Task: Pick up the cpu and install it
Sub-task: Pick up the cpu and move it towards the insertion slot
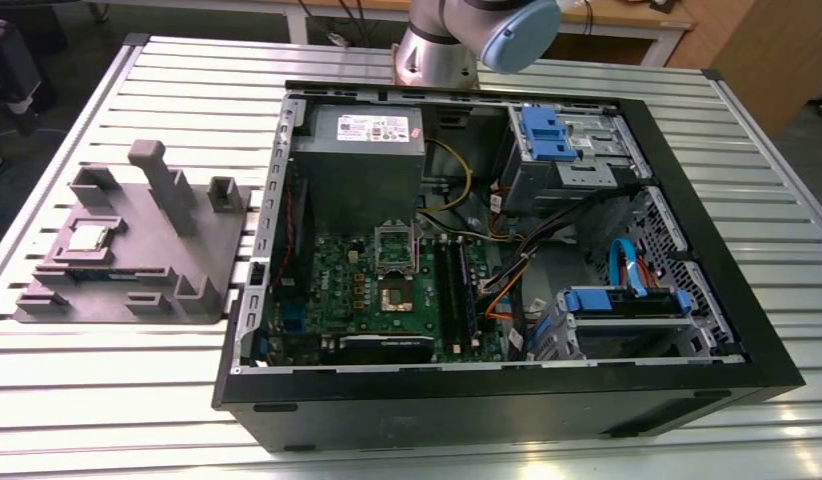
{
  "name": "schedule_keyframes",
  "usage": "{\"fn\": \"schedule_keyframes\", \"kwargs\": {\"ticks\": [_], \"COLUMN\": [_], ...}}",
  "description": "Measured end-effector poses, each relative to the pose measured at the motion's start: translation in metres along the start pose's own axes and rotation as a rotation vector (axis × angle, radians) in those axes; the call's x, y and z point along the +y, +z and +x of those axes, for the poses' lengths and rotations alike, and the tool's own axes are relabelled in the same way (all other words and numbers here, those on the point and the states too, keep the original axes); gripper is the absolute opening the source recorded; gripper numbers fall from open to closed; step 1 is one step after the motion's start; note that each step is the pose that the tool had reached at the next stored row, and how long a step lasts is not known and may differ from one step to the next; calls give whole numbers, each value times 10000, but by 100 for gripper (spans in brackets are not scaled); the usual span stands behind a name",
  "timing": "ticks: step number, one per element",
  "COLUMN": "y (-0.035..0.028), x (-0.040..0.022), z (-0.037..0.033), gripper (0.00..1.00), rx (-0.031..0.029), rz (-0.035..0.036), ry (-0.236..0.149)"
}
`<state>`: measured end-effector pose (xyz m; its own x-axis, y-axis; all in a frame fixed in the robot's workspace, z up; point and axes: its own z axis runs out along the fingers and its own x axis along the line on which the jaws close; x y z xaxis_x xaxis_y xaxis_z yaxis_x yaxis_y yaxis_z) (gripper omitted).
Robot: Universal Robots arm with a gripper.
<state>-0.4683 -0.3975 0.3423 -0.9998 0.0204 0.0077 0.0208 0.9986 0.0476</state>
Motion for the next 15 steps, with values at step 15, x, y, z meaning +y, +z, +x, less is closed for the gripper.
{"fn": "schedule_keyframes", "kwargs": {"ticks": [15], "y": [204], "x": [-13], "z": [-2], "gripper": [65], "rx": [26], "rz": [1], "ry": [-200]}}
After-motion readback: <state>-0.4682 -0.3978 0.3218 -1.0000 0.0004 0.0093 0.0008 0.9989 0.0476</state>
